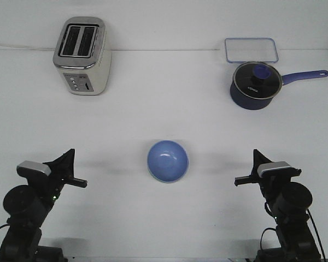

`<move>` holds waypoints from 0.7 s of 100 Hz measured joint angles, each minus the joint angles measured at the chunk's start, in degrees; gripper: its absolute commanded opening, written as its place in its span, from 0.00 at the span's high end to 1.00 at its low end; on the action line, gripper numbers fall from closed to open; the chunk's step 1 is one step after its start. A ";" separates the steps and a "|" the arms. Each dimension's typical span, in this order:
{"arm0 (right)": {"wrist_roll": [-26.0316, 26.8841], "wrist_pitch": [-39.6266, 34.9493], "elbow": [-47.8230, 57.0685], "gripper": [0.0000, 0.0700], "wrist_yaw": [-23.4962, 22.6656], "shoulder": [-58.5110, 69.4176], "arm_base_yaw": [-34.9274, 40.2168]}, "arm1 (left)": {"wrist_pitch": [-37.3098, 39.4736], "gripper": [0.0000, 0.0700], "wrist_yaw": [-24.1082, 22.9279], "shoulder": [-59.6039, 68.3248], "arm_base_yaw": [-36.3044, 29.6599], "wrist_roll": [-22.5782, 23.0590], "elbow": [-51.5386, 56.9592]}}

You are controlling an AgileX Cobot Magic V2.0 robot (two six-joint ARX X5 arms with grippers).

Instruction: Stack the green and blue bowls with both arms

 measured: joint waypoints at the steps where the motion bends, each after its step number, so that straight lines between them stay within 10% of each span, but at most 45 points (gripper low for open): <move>1: 0.00 0.00 0.00 1.00 0.00 0.00 0.00 | 0.11 0.99 0.00 -0.33 0.00 0.00 -0.13; 70: 0.00 0.00 -0.02 1.00 0.00 0.00 0.00 | 8.48 0.99 -0.04 -26.01 4.72 0.02 -23.06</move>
